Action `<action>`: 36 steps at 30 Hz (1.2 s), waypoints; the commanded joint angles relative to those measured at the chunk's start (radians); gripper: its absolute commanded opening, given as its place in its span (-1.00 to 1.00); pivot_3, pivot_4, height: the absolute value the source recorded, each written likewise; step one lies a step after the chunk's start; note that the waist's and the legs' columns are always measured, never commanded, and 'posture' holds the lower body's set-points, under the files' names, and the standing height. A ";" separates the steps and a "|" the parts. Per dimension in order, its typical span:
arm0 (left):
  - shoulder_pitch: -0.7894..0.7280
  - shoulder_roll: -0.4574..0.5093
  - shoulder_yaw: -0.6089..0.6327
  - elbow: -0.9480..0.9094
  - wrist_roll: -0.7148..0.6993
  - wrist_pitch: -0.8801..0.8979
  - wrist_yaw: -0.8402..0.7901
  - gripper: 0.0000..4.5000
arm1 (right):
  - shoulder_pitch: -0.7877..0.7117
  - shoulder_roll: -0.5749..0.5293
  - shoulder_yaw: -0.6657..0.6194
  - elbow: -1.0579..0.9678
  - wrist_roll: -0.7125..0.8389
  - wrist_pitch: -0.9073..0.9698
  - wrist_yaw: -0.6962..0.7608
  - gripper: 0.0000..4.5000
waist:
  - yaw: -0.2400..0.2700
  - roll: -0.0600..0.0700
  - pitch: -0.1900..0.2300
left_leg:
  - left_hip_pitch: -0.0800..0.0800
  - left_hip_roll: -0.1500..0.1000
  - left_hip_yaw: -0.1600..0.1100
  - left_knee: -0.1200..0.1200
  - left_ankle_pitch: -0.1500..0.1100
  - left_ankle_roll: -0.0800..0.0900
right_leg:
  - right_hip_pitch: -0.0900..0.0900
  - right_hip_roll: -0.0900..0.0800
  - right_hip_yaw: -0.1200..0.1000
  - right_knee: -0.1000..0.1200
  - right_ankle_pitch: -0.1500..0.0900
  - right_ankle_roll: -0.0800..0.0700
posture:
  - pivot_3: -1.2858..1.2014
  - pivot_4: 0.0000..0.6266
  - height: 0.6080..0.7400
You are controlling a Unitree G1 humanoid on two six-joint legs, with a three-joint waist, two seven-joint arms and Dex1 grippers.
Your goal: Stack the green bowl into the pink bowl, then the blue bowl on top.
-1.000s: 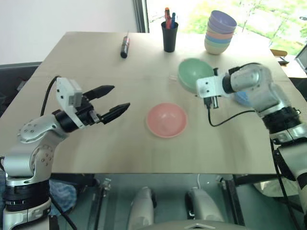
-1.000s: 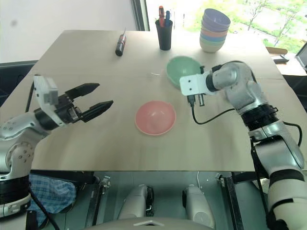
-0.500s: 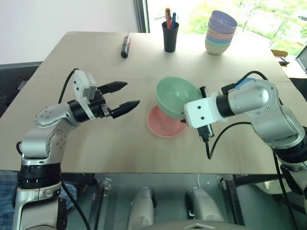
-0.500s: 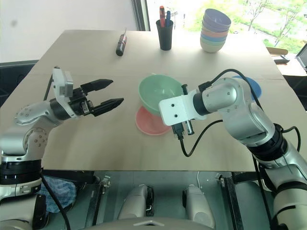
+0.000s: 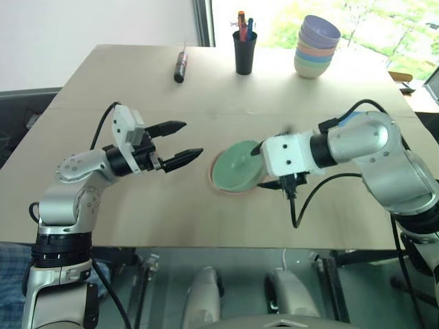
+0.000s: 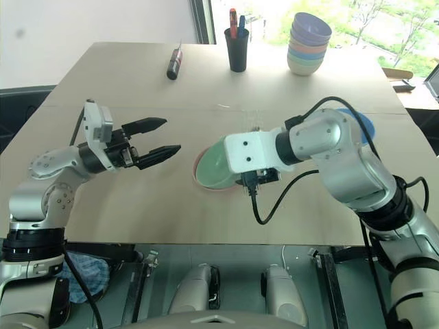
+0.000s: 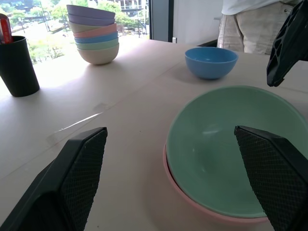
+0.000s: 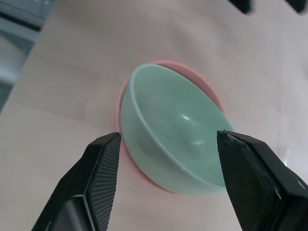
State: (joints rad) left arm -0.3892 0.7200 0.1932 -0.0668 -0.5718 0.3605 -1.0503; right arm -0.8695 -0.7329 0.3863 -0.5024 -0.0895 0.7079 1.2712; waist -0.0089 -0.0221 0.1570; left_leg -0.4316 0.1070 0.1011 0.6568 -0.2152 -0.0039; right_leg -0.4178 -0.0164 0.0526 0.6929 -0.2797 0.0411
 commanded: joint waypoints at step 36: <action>-0.073 -0.135 -0.053 0.003 -0.023 -0.077 -0.070 1.00 | 0.063 -0.153 -0.101 1.058 -0.222 -0.569 -0.332 -0.99 | -0.008 0.000 0.001 | 0.000 -0.001 0.002 -0.003 0.001 -0.001 | 0.000 0.000 0.003 -0.004 0.000 0.001 | 0.03 -0.52 1.00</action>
State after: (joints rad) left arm -0.4644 0.5770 0.1328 -0.0305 -0.5897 0.2965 -1.1169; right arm -0.7993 -0.8641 0.3067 0.5751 -0.3055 0.1555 0.9343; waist -0.0168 -0.0224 0.1584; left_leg -0.4313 0.1065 0.1027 0.6541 -0.2145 -0.0049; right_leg -0.4178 -0.0161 0.0551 0.6891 -0.2795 0.0417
